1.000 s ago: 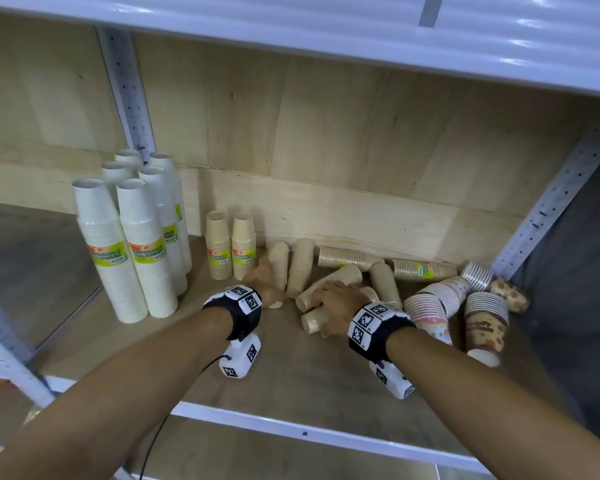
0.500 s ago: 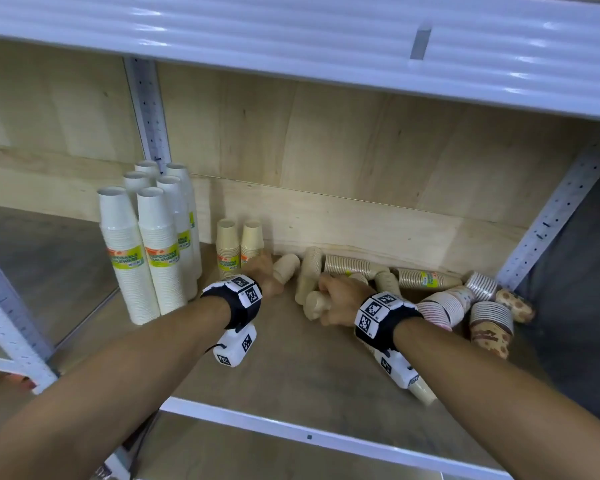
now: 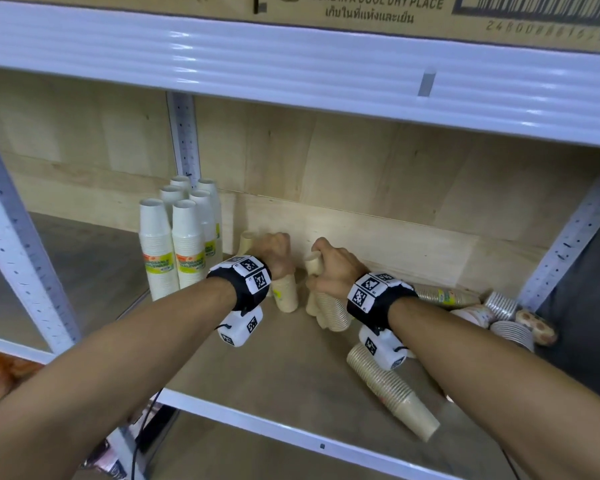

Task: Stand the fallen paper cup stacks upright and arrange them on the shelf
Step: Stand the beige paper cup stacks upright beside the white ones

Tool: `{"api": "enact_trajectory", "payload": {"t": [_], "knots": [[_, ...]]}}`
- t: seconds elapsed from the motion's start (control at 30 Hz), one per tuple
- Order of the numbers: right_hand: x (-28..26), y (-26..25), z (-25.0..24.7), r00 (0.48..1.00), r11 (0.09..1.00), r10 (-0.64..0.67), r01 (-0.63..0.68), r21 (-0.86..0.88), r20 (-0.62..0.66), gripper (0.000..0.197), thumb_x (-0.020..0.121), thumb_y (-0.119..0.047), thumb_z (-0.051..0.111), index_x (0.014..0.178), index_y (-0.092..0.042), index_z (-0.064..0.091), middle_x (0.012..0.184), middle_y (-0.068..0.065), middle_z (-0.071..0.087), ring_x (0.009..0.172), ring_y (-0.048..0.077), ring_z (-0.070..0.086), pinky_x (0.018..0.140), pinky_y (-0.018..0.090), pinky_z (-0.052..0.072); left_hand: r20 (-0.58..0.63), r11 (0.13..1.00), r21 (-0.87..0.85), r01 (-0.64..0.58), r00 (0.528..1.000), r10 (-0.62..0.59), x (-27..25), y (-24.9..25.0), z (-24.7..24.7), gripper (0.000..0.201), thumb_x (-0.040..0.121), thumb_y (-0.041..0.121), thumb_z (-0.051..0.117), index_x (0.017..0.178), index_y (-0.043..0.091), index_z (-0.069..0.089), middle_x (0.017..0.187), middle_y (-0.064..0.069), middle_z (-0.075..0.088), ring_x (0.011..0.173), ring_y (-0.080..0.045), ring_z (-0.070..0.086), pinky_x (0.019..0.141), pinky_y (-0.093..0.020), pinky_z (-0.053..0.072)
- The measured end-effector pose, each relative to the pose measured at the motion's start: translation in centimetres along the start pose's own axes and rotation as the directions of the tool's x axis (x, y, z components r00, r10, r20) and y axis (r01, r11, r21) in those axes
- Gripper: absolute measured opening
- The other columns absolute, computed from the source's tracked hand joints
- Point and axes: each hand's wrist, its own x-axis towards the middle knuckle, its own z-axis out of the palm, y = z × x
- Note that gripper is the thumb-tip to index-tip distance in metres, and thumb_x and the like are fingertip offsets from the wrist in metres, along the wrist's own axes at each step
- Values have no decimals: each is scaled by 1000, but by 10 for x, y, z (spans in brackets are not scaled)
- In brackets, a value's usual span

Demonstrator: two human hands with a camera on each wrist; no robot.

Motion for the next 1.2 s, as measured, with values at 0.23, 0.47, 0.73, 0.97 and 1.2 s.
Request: {"api": "enact_trajectory", "payload": {"t": [0.23,0.47,0.73,0.97,1.2], "knots": [[3,-16,9,995,996,-3,11,84,-95,43,77,-29,66,110,-19,40,90,-6,57,82,25,59,65,30,43,68,999,-52,13,998,-10,0,-14,-9,24,78,27,69,96,11,69,96,-6,68,91,-23,64,79,-37,58],[9,-27,24,990,980,97,-78,181,-99,39,77,-36,62,107,-24,39,88,-9,55,86,28,63,70,37,51,91,998,-40,42,995,-38,3,-16,-18,20,77,23,71,94,12,73,96,-7,70,88,-24,66,76,-32,57],[6,-26,38,994,973,108,-100,206,-31,40,85,-25,63,117,-15,41,107,-8,59,97,21,58,61,24,32,159,998,-60,25,987,-15,5,-24,-11,20,80,27,70,94,14,76,98,-5,71,91,-23,67,80,-37,59],[8,-25,33,988,971,148,-136,195,-46,41,86,-33,62,120,-17,47,100,-9,57,104,22,60,71,25,36,196,995,-98,-28,979,47,7,-32,-11,38,81,21,72,119,19,67,112,4,57,107,-19,58,78,-27,46],[13,-29,33,991,987,122,-115,112,-62,39,87,-30,61,123,-16,53,121,0,65,112,23,60,72,22,37,173,988,-144,-47,982,72,11,-38,-5,30,79,18,73,109,20,71,115,1,62,100,-17,58,76,-25,45]]}}
